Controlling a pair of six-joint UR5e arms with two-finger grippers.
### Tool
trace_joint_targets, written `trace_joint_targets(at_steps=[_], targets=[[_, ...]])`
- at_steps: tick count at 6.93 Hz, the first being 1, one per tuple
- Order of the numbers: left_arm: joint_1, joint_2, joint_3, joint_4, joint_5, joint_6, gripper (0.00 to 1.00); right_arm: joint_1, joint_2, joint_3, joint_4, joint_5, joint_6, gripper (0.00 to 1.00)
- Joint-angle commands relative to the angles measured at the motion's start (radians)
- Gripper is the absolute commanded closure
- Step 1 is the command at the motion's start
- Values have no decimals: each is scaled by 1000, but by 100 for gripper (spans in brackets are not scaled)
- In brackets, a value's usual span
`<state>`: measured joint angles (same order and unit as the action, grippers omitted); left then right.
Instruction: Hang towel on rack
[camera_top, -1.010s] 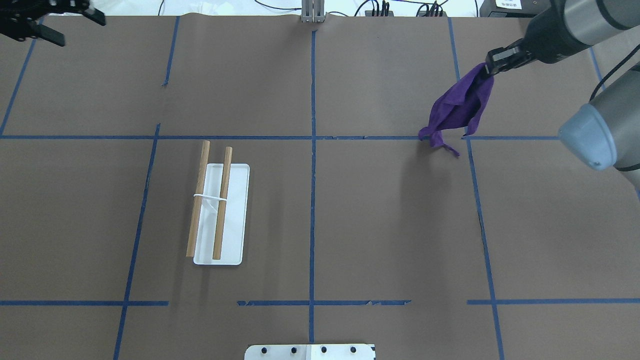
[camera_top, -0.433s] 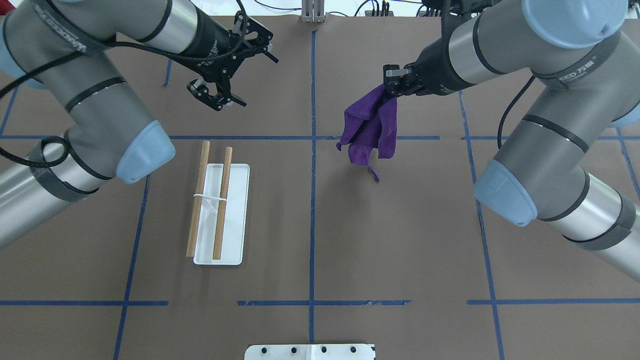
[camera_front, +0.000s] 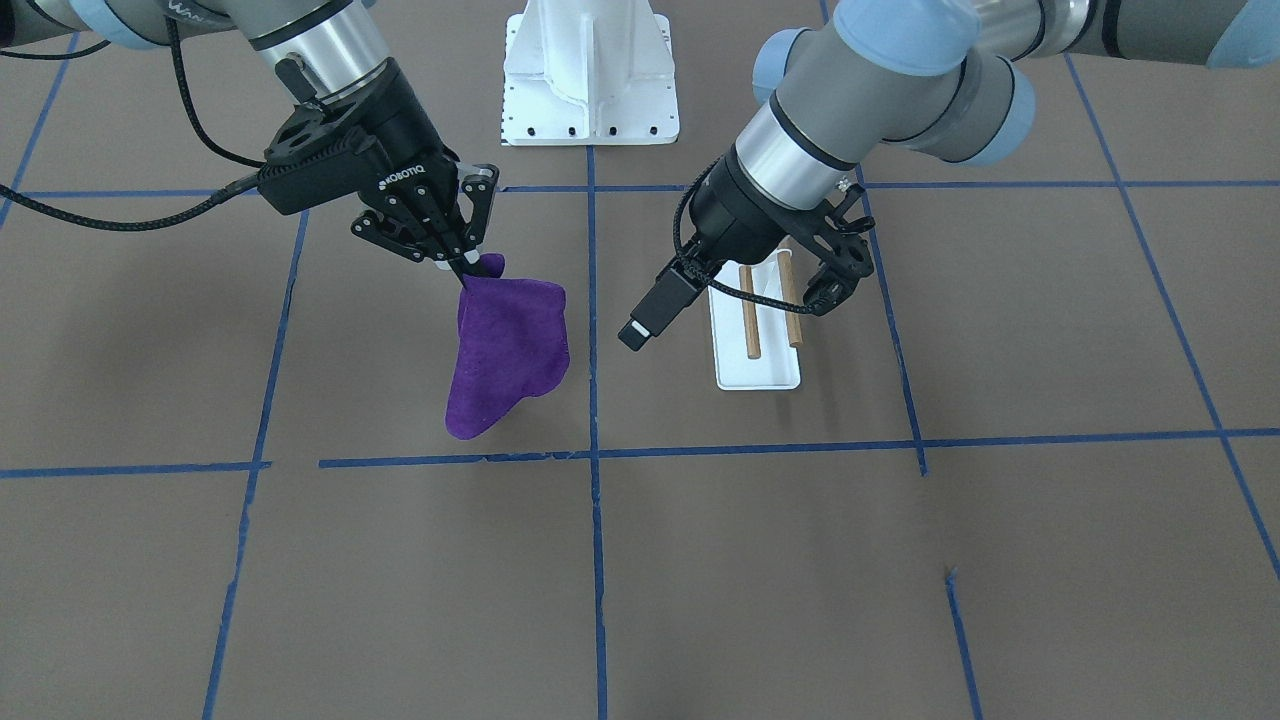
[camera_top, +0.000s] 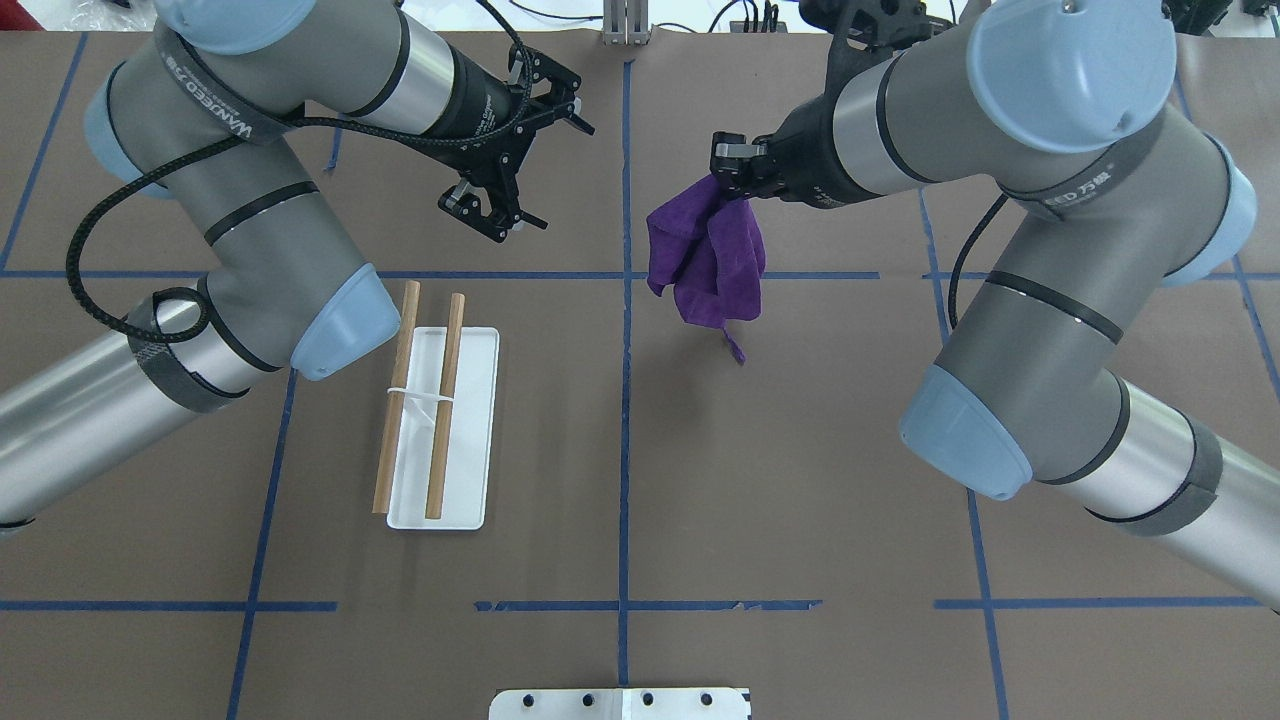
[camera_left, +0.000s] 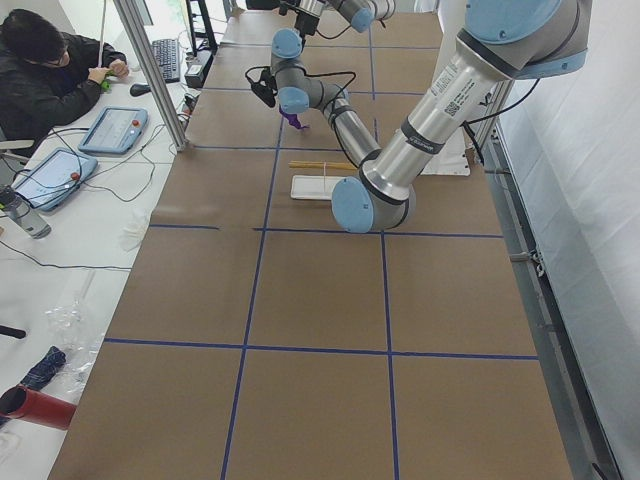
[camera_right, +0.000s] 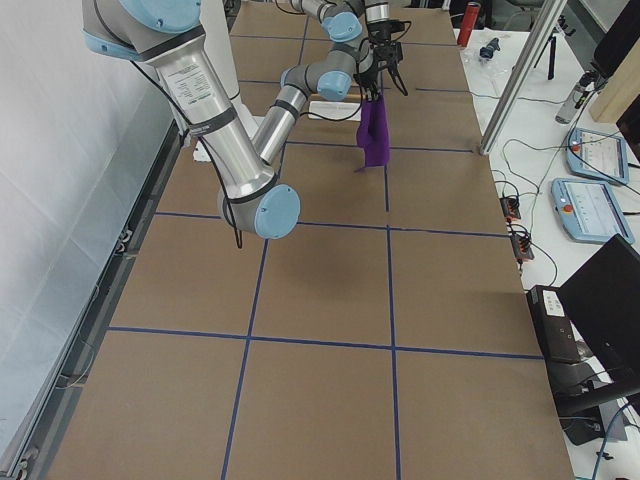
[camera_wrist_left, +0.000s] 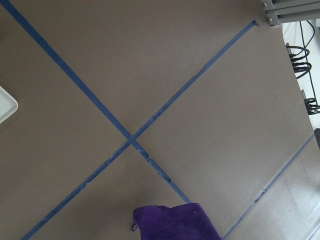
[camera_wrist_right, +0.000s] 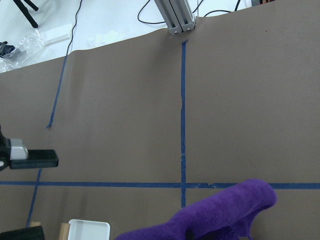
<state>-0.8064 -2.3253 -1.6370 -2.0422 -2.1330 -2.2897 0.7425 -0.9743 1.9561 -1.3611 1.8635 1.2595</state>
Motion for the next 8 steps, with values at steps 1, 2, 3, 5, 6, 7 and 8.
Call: trace_joint_targets(at_steps=[1,2,3,5,6,7,8], targets=[[30,-20,12,-30,2,-132,0,-6,17,3,0,-20,12,100],[30,-25,37,-64,2,-161,0,-9,20,3,0,-24,15,100],[35,-48,67,-84,22,-178,0,-15,37,3,-1,-35,15,100],[61,-48,59,-84,28,-185,0,-20,40,1,-1,-41,15,100],[68,-48,57,-85,28,-192,0,-20,40,1,0,-43,14,100],[70,-48,54,-84,28,-200,4,-20,40,0,0,-43,14,100],[72,-46,52,-85,28,-218,28,-20,39,0,-1,-43,14,100]])
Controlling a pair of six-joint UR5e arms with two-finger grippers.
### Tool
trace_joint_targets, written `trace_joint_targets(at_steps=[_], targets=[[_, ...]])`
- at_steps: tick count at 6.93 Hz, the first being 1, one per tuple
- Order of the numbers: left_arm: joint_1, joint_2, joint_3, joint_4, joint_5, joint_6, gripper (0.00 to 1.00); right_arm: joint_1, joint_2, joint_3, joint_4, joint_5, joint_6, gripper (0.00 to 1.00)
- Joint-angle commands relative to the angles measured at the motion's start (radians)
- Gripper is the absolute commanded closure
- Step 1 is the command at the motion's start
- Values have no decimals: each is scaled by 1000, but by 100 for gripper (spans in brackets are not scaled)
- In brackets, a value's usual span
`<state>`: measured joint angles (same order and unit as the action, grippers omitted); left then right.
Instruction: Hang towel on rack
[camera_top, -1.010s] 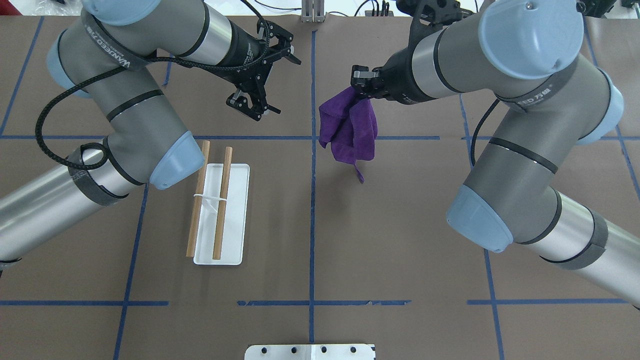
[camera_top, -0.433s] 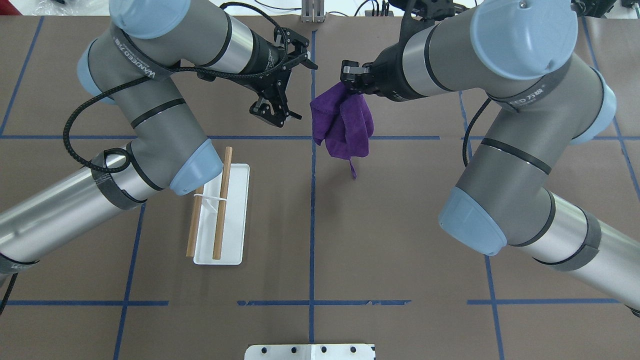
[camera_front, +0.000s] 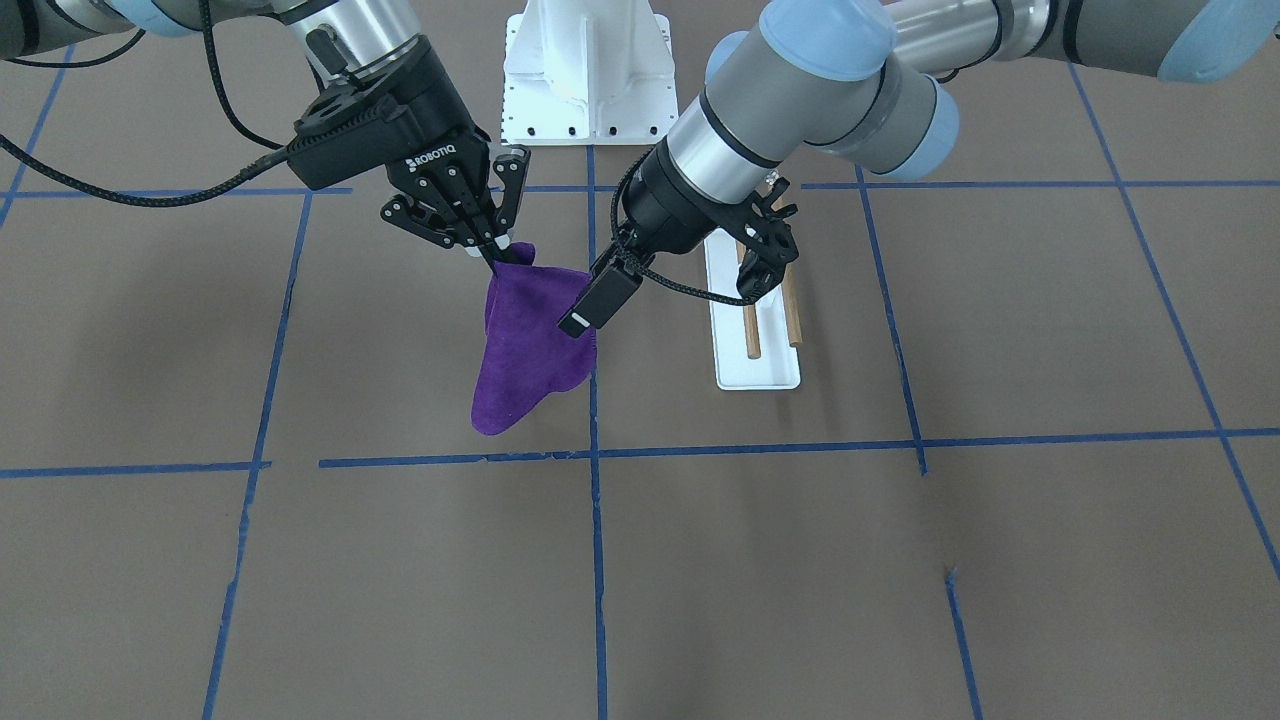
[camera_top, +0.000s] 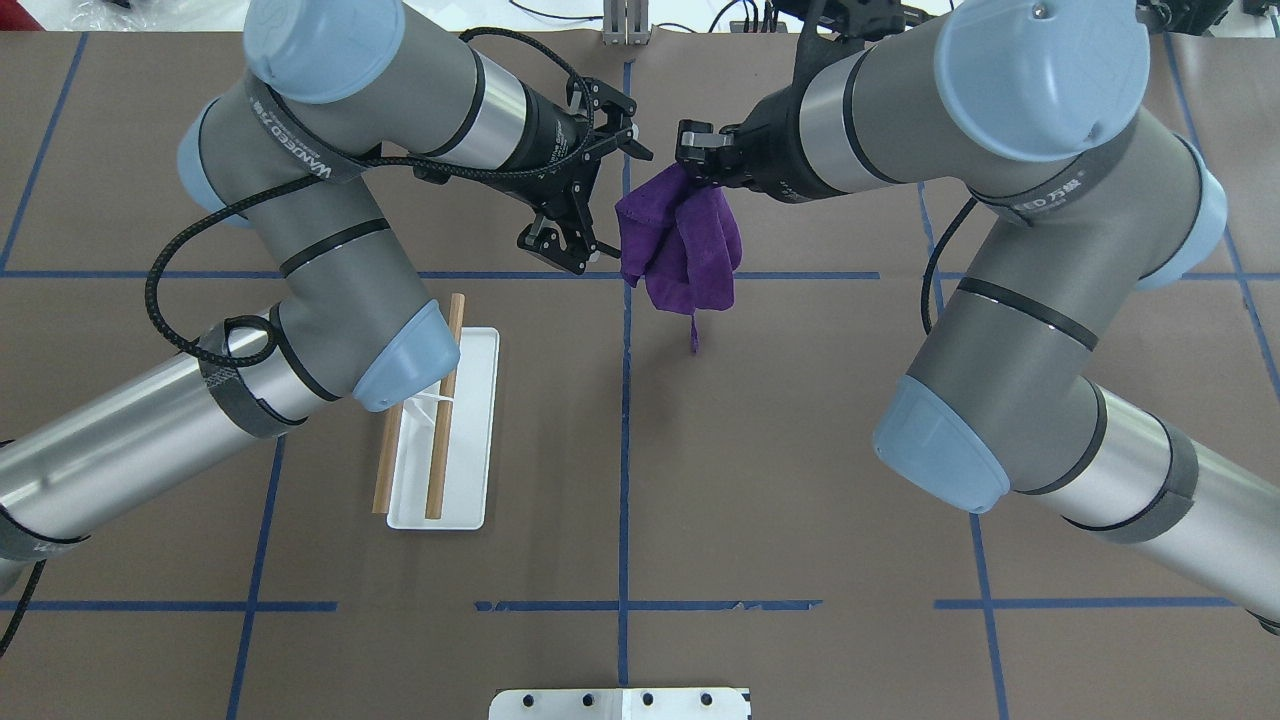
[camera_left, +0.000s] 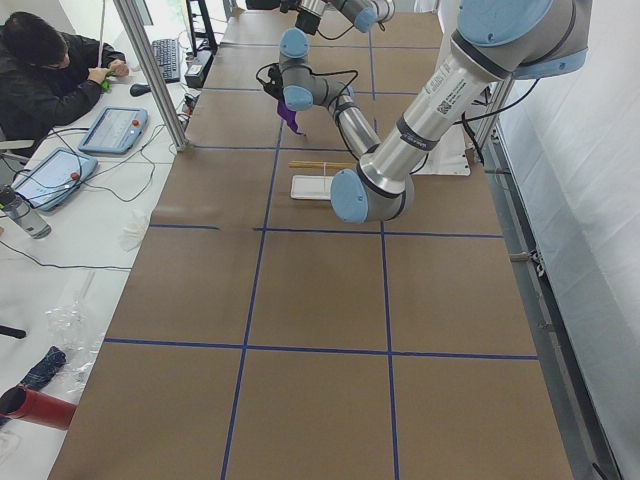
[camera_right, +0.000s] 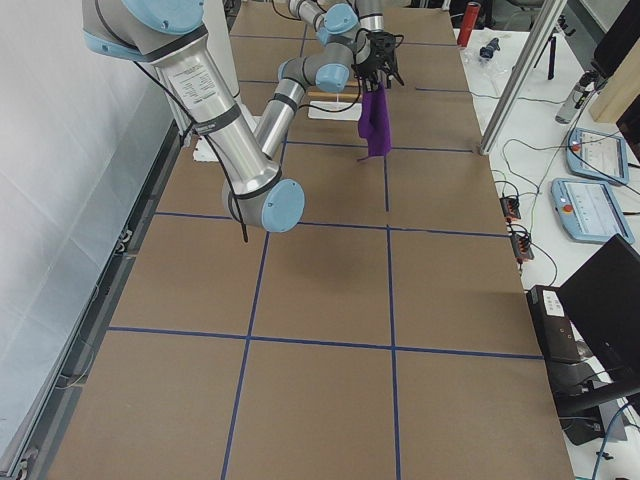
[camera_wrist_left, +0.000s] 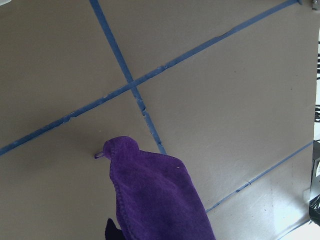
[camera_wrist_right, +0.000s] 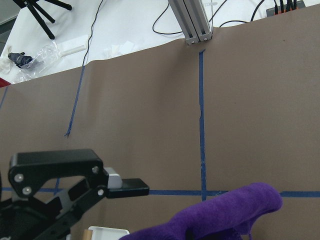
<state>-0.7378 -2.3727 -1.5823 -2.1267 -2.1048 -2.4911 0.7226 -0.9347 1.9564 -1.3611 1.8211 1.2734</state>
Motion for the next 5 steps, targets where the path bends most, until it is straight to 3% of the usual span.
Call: trace_joint_targets(at_steps=[1,5], targets=[[3,13,-14,-59,0,-12,98,0,-1,-2,0,0,0,100],[-5,27,-19,-94,0,0,100,-2,-10,-2,-1,10,-20,100]])
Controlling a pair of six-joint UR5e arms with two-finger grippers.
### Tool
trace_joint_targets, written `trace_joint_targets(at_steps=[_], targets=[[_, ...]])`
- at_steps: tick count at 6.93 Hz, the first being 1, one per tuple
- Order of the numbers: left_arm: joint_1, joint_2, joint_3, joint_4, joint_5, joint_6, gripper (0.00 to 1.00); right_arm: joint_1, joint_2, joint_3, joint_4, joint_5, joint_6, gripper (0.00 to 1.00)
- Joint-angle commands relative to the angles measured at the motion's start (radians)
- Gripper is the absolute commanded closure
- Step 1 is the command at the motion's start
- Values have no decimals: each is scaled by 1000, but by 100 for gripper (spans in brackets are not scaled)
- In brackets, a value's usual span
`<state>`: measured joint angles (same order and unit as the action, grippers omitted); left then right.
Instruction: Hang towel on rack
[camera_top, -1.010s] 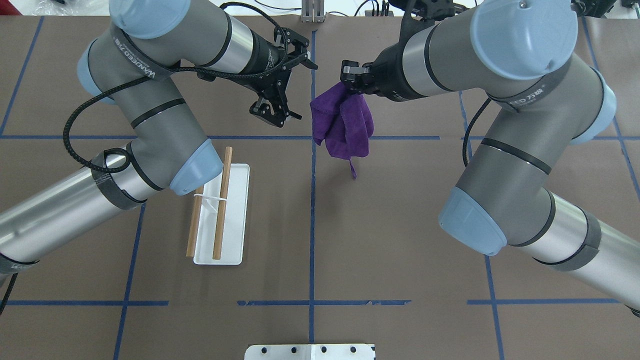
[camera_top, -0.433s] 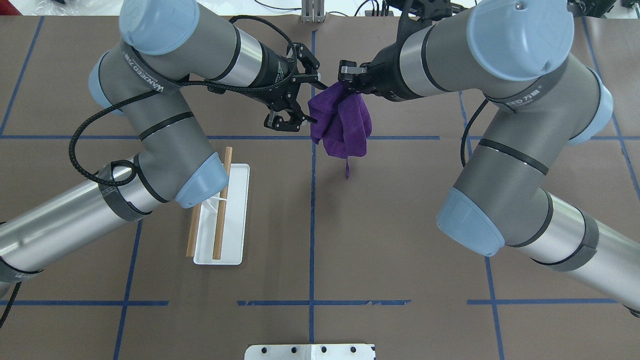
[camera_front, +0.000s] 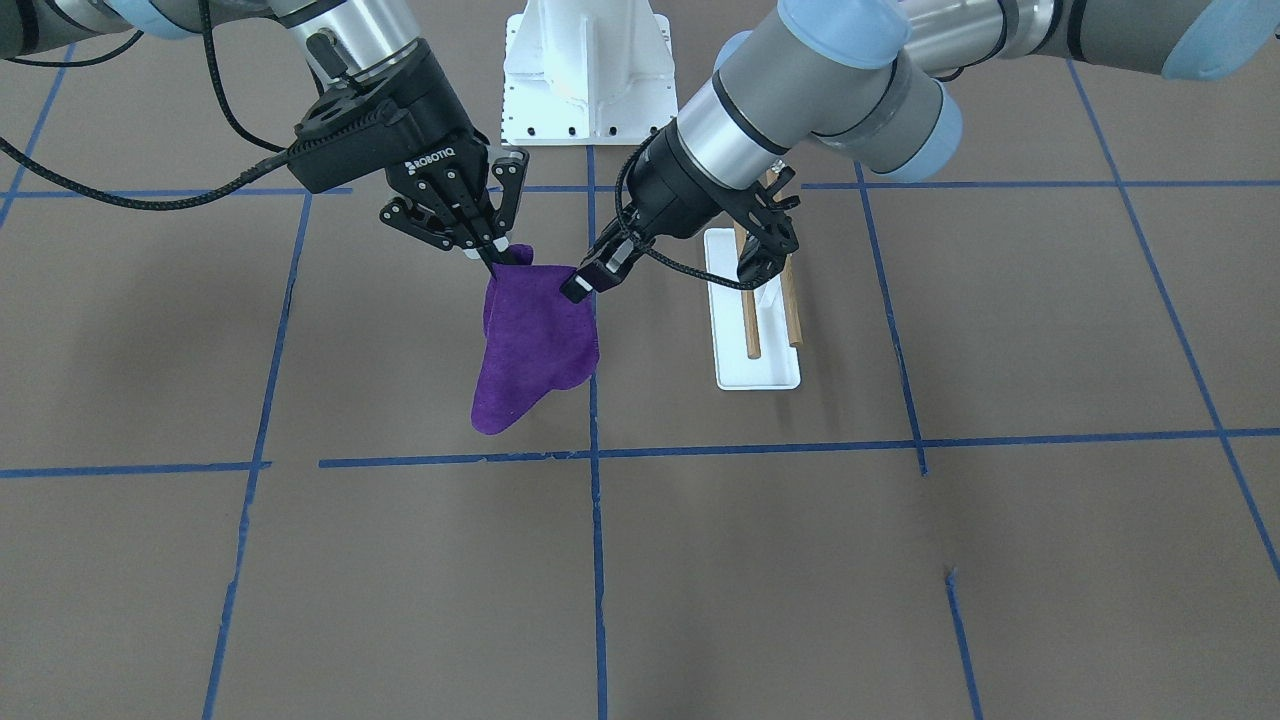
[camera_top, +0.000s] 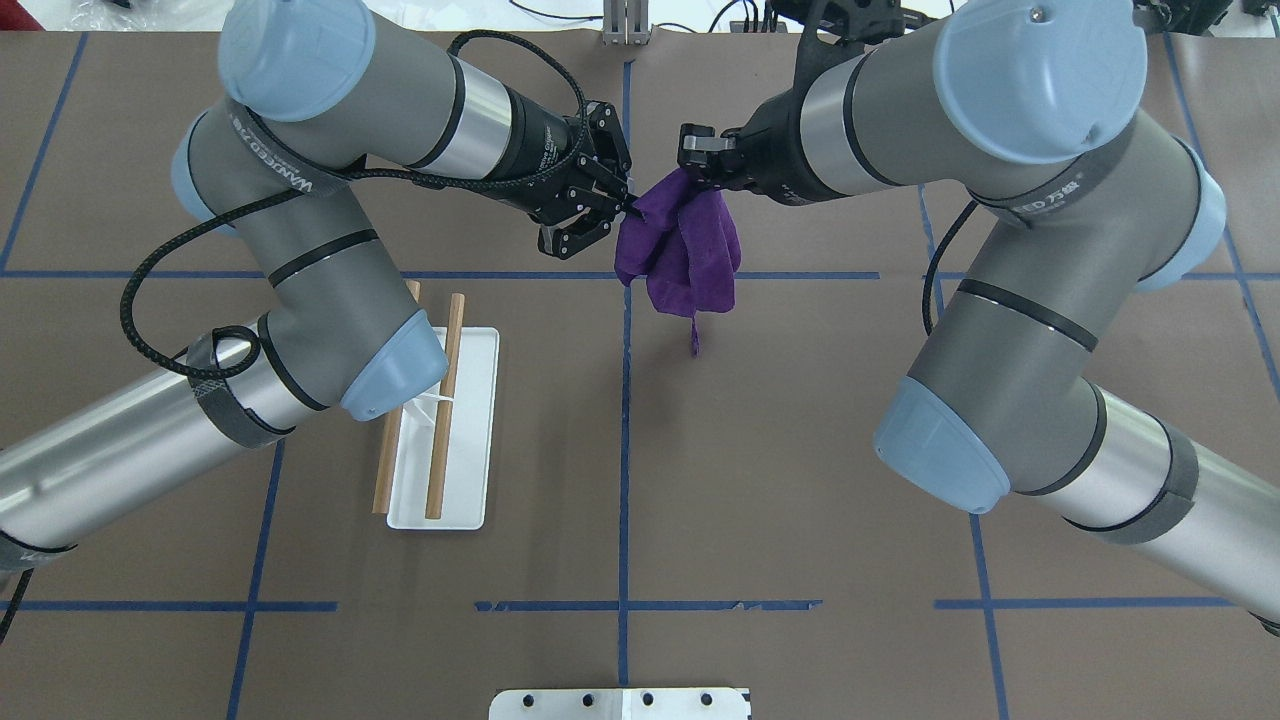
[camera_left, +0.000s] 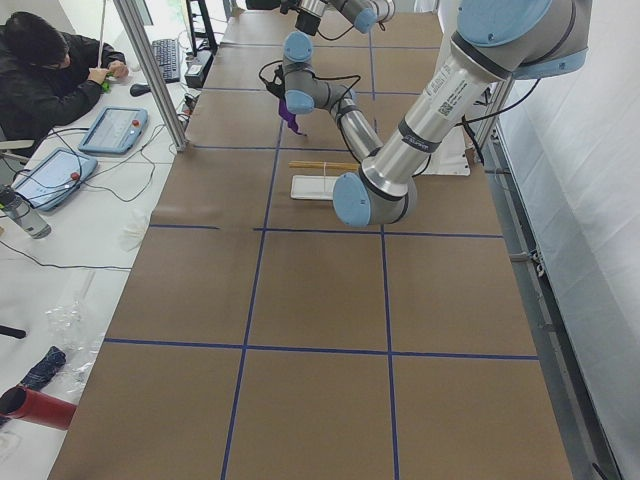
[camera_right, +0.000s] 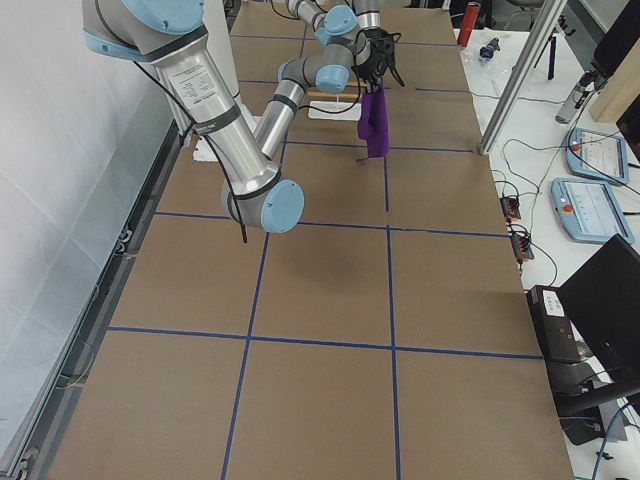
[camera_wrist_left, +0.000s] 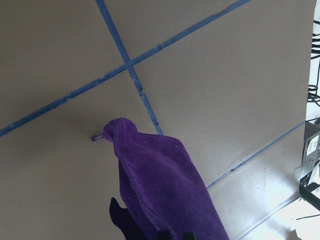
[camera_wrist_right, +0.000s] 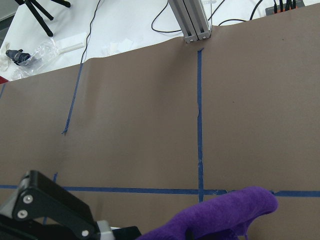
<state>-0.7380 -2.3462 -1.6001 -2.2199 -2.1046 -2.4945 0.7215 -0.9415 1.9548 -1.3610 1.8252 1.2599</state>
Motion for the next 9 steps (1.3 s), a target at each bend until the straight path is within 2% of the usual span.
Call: trace_joint_targets(at_steps=[1,3,4,5,6,7,8,9], targets=[[-6,1,-1,-1,0,3,100,-11,-7,3,-13,-13,-5,1],[-4,13,-18,2,0,3,100,-1,-20,22,-73,44,-17,0],[-11,34,-41,3,-5,28,100,45,-49,42,-117,122,-72,0],[-12,116,-126,0,-9,81,100,76,-77,42,-183,202,-150,0],[-17,192,-218,9,-55,153,100,94,-104,36,-258,219,-292,0],[-47,244,-245,9,-124,207,100,119,-124,33,-373,220,-420,0],[-85,266,-265,8,-132,286,100,172,-125,32,-464,220,-580,0],[-86,333,-300,8,-132,352,100,220,-147,23,-515,221,-728,0]])
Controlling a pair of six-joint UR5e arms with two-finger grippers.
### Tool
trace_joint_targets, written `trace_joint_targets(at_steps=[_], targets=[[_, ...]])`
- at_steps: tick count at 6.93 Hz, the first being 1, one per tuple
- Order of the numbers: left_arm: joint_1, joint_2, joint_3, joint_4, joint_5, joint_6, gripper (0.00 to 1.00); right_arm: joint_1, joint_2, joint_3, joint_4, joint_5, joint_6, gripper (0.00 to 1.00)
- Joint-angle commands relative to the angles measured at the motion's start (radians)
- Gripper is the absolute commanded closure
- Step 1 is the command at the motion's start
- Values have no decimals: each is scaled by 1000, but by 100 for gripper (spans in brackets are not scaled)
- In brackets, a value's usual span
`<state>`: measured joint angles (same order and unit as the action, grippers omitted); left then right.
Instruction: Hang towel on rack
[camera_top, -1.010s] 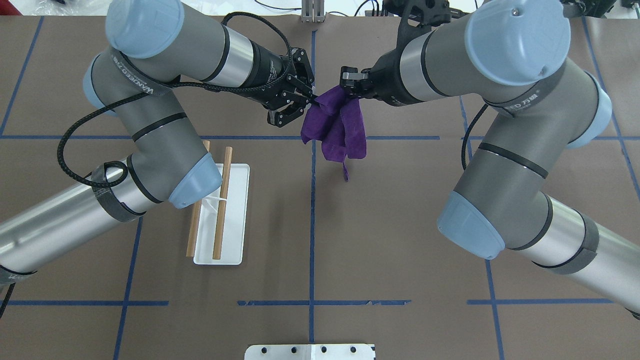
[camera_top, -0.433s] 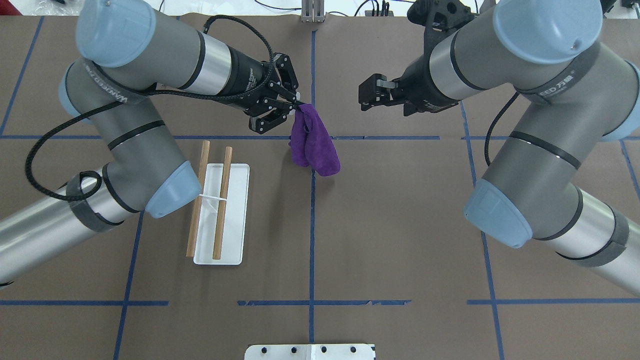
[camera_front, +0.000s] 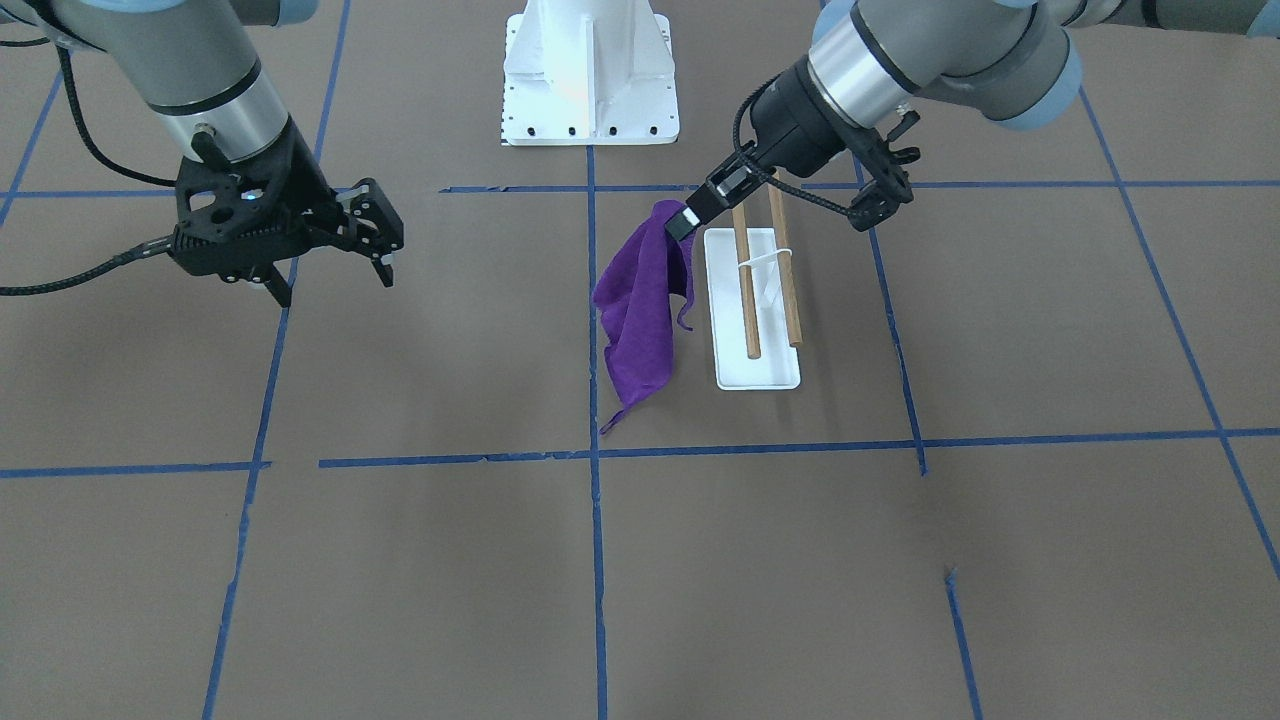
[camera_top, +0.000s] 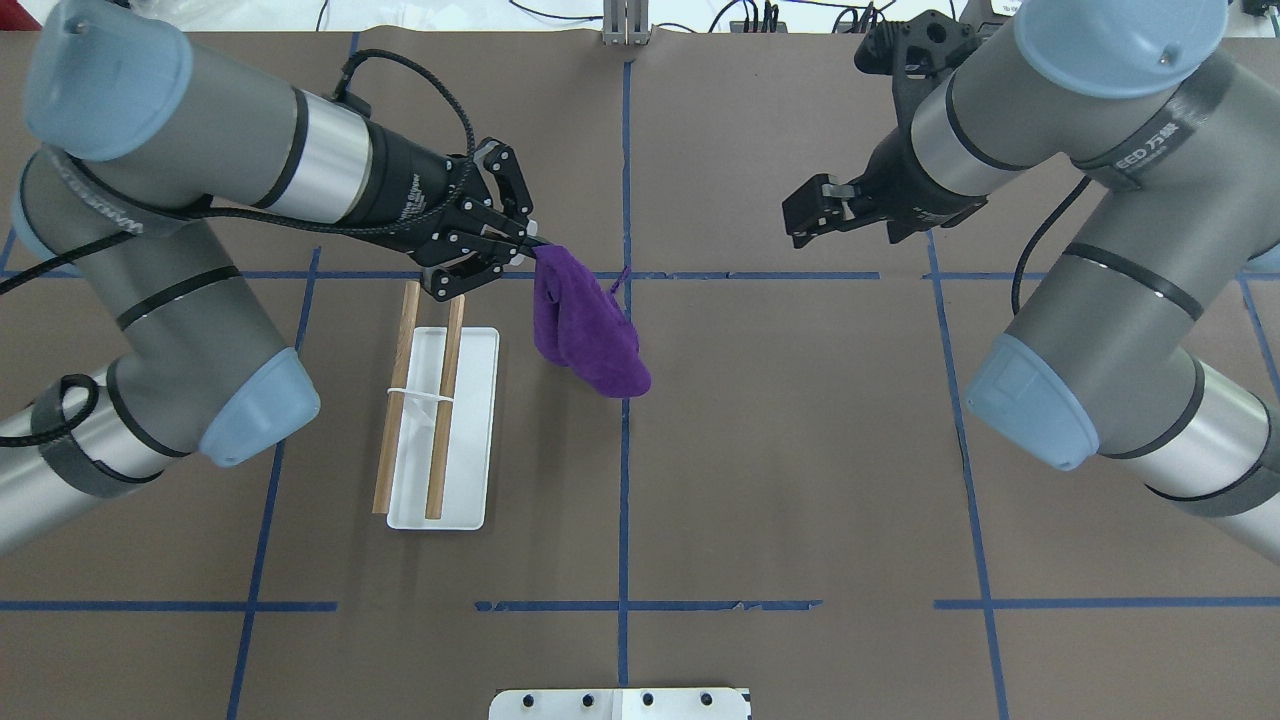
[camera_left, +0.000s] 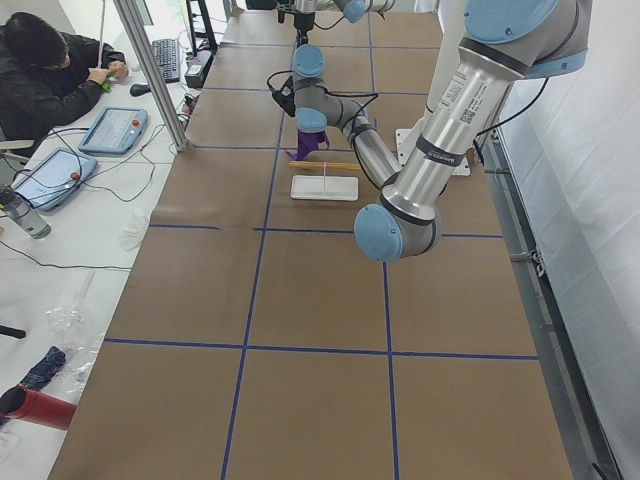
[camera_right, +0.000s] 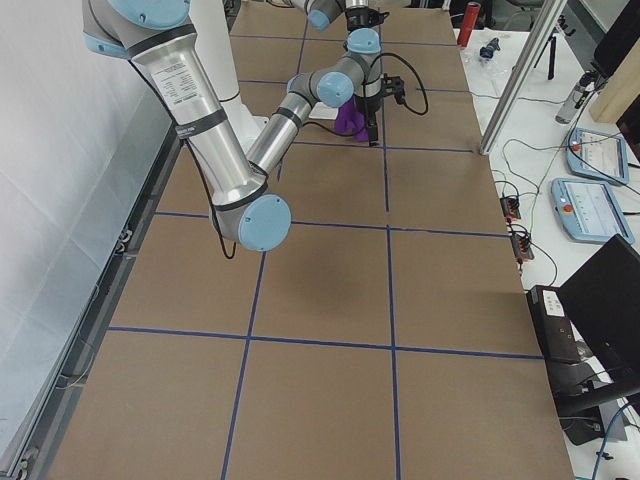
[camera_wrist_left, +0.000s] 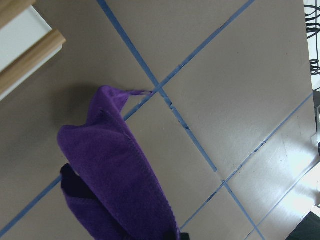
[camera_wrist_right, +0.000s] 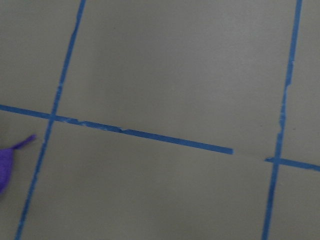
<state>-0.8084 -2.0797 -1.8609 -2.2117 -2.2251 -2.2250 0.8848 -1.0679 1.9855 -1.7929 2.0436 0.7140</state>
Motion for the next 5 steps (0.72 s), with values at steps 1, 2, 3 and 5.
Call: trace_joint_targets(at_steps=[1,2,3,5], targets=[[-26,120,-49,0,-13,178,100,110,-56,-37,-88,19,-334,0],[-38,169,-49,0,-18,277,100,176,-104,-77,-79,64,-502,0],[-93,235,-50,-2,-71,407,100,269,-134,-118,-79,126,-660,0],[-158,321,-37,-2,-103,580,100,359,-175,-167,-77,150,-825,0]])
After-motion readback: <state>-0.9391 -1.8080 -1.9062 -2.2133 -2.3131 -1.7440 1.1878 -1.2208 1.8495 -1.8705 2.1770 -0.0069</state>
